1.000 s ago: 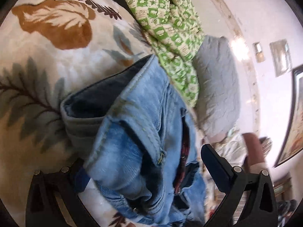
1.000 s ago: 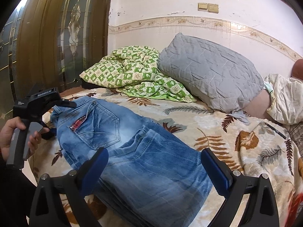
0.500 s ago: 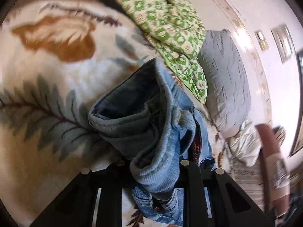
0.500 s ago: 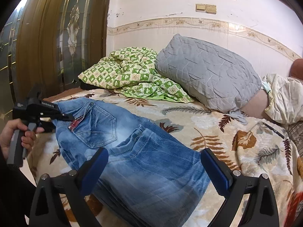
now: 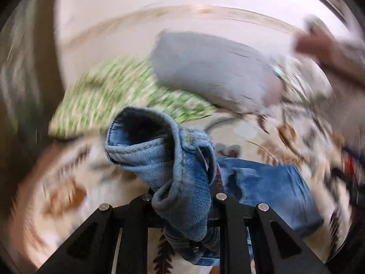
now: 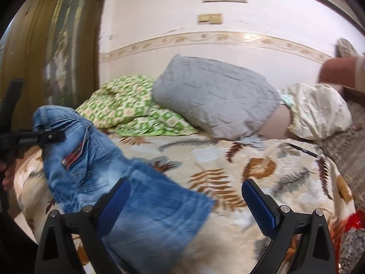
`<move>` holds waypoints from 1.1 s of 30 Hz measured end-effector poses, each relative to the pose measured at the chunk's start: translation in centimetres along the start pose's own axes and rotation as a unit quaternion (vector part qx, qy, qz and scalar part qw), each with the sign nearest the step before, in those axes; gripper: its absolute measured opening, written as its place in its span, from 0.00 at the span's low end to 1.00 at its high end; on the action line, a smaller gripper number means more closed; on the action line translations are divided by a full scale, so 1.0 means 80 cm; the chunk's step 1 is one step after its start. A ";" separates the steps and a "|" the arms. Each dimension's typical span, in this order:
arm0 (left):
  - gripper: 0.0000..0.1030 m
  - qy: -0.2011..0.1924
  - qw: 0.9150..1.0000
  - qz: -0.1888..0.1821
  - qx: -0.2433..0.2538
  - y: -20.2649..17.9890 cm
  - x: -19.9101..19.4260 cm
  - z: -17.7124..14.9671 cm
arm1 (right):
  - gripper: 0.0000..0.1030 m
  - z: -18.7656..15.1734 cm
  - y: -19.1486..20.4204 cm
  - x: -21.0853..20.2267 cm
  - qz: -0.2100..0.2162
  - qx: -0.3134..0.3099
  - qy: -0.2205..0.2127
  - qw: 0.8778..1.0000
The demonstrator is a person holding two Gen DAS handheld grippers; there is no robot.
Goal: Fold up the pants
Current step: 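Grasp the waistband with the left gripper and fold it over the hems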
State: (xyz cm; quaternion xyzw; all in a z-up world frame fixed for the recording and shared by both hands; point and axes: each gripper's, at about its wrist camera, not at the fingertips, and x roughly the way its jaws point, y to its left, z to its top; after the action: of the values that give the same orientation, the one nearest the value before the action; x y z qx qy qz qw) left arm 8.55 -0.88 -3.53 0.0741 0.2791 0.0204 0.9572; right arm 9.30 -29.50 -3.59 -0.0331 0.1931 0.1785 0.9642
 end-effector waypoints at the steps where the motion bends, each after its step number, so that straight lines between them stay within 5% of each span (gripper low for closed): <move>1: 0.21 -0.008 0.999 0.000 0.037 -0.019 -0.003 0.004 | 0.97 0.001 -0.008 -0.003 -0.006 0.007 -0.002 1.000; 7: 0.20 -0.009 0.980 -0.043 0.192 -0.120 -0.012 0.010 | 0.97 0.004 -0.057 -0.024 -0.063 0.048 -0.009 0.997; 14: 0.20 0.053 0.962 -0.091 0.251 -0.195 0.016 -0.009 | 0.97 -0.003 -0.103 -0.035 -0.128 0.093 -0.003 0.987; 23: 0.21 0.140 0.921 -0.090 0.351 -0.273 0.056 -0.065 | 0.98 -0.007 -0.119 -0.037 -0.147 0.113 0.001 0.983; 28: 0.22 0.155 0.918 -0.089 0.353 -0.280 0.069 -0.077 | 0.98 -0.009 -0.129 -0.037 -0.148 0.128 0.004 0.981; 33: 0.40 0.130 0.922 -0.086 0.356 -0.277 0.058 -0.074 | 0.98 -0.011 -0.137 -0.037 -0.143 0.148 0.007 0.979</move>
State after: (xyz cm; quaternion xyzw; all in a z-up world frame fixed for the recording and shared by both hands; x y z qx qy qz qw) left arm 9.24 -21.61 -14.32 0.3820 0.3949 -0.1530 0.8214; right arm 10.33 -40.80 -3.30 0.0810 0.2176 0.0079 0.9726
